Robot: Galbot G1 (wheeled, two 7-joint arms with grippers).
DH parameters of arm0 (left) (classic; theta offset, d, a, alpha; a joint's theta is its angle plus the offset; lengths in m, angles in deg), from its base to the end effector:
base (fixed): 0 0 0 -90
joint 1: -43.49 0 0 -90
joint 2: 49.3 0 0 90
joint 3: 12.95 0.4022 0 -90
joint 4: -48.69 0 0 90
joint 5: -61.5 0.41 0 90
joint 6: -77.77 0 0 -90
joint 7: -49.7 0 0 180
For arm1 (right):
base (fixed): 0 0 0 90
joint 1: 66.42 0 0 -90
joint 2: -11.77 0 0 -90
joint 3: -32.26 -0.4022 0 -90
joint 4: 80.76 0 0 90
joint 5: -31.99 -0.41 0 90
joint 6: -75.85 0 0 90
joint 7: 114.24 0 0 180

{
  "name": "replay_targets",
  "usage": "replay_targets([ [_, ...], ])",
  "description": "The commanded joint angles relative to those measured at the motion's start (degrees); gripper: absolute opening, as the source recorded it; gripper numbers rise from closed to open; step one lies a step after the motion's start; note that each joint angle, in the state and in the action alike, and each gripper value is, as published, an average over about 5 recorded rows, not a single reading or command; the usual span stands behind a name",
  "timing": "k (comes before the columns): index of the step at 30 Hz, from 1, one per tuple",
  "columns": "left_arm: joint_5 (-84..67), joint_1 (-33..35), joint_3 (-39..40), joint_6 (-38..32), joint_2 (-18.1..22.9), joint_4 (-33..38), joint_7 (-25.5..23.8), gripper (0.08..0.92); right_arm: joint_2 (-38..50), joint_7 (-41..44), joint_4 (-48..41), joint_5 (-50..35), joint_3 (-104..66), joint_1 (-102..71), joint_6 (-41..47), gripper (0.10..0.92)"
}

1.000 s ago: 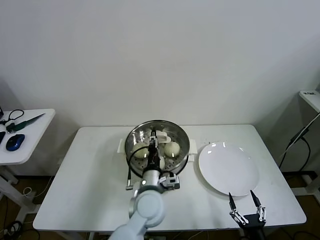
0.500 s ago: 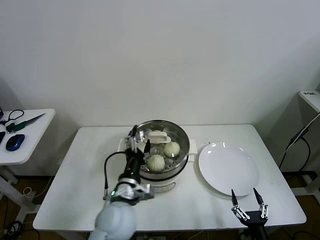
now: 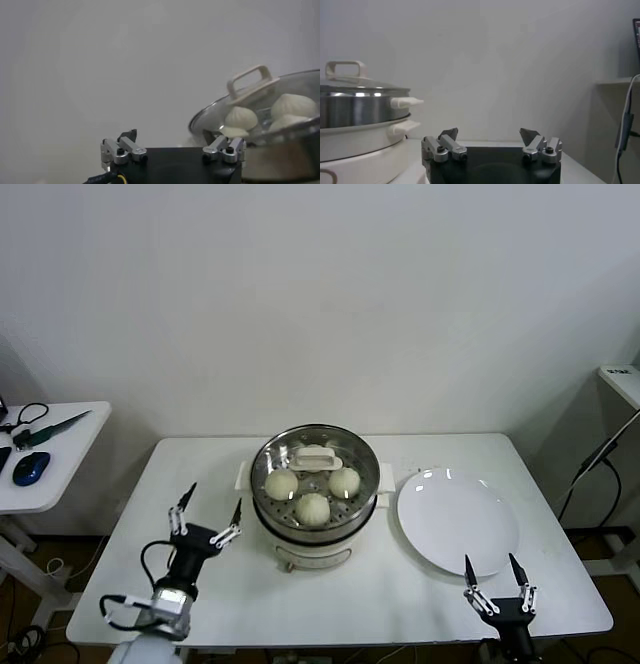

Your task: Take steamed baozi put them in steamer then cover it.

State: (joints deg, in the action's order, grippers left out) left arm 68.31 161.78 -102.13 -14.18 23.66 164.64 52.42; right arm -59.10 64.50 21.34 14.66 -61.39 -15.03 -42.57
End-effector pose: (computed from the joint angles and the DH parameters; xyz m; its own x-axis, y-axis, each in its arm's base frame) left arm 0.2229 0.0602 -0.3636 -0.9939 0.1092 0.0121 0.1061 0.9249 0.3650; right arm 0.1314 -0.1278 -0.4766 -0.9991 -0.0044 -0.0428 -0.0032 0.9996 -0.0281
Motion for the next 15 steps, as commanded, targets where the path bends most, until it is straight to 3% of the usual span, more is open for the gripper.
replay_targets([
  [1,-19.35,6.89,-7.83,-11.15,-1.97,-5.18,1.58,0.823,0.57,-0.70,-1.06,-1.10,0.51,0.63,0.07,0.823],
  [15,-17.71,7.10,-4.45,-13.45,1.13,-8.37,0.02,0.823,0.68,-0.53,-1.80,-1.69,0.95,0.81,-0.21,0.823],
])
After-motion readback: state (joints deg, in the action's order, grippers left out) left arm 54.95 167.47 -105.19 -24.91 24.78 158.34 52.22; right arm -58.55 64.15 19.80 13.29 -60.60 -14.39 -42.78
